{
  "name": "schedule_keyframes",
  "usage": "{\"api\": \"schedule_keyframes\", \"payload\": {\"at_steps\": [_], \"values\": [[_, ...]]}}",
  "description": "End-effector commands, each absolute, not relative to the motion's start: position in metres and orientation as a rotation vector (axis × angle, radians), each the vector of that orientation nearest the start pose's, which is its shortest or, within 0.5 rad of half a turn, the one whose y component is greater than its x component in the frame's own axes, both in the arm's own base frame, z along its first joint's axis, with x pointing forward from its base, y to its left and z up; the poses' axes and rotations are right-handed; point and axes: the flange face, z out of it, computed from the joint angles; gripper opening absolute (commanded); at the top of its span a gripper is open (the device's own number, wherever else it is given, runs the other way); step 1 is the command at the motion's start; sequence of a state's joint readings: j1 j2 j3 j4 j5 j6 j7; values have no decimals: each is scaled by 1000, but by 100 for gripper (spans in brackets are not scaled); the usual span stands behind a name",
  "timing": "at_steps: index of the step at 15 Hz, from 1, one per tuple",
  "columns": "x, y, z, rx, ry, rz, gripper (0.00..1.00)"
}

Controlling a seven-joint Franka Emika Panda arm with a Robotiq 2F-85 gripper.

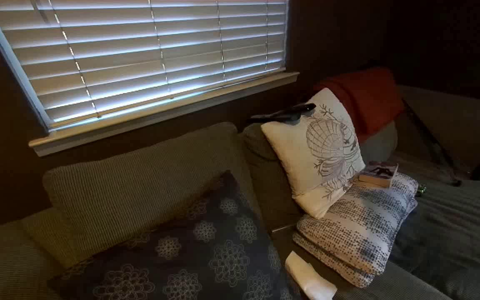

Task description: Put the remotes on top of the pillow

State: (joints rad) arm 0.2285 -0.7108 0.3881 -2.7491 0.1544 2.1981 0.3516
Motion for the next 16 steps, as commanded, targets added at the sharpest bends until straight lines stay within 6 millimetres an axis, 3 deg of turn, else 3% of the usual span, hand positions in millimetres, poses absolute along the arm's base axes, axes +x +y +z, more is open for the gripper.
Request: {"api": "schedule_keyframes", "payload": {"at_steps": [1,8,10,16], "values": [[283,197,419,-3177,-175,-268,100],[289,196,423,-3173,-121,-285,100],[309,187,436,-3161,-24,-341,100],[389,131,493,-3030,311,-528,100]]}}
